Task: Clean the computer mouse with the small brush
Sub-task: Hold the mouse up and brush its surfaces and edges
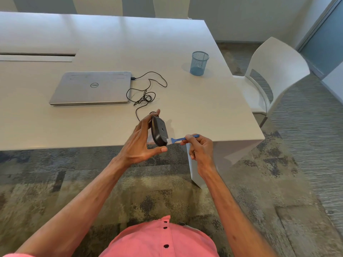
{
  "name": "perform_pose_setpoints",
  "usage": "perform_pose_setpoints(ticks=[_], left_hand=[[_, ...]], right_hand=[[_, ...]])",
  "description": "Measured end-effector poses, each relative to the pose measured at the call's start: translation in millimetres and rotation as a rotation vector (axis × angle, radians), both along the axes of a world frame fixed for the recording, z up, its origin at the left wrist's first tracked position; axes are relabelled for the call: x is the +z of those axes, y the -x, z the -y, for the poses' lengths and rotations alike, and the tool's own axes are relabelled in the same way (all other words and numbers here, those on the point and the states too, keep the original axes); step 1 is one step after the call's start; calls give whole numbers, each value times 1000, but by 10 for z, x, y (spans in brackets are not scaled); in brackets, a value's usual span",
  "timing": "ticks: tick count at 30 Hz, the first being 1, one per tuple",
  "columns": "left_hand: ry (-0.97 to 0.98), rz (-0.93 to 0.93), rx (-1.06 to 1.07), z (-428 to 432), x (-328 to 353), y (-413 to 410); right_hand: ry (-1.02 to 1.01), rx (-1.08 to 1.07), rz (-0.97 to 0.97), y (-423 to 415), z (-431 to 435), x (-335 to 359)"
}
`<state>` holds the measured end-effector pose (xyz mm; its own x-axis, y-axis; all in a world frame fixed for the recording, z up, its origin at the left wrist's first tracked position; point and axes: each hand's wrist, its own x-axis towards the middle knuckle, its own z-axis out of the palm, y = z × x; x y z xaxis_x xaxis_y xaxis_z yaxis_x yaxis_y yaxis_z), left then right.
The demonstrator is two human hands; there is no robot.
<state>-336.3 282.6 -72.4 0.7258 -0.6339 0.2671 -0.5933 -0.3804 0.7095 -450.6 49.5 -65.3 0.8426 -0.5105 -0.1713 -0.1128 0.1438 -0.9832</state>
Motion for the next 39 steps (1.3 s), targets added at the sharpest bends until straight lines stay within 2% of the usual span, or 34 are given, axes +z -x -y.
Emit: perform_pose_setpoints(ticks=[5,10,19,28,33,39], left_hand=[[3,-6,-14,25,-13,-13],[8,-26,-5,55,-55,-17],[-111,82,46,111,-52,-20],[-90,173,20,159,-44,-23],[-73,76,-1,174,-22,-15],[-49,2,15,175,-47,17]], right_hand=[[22,-63,-53,29,41,-46],[-97,-105,10,12,27,87],[-205,21,98,-72,-139,341],[-236,190,104,-145,-238,253],[-337,255,84,-143,-310,249],[-409,230,34,-140,-341,228]])
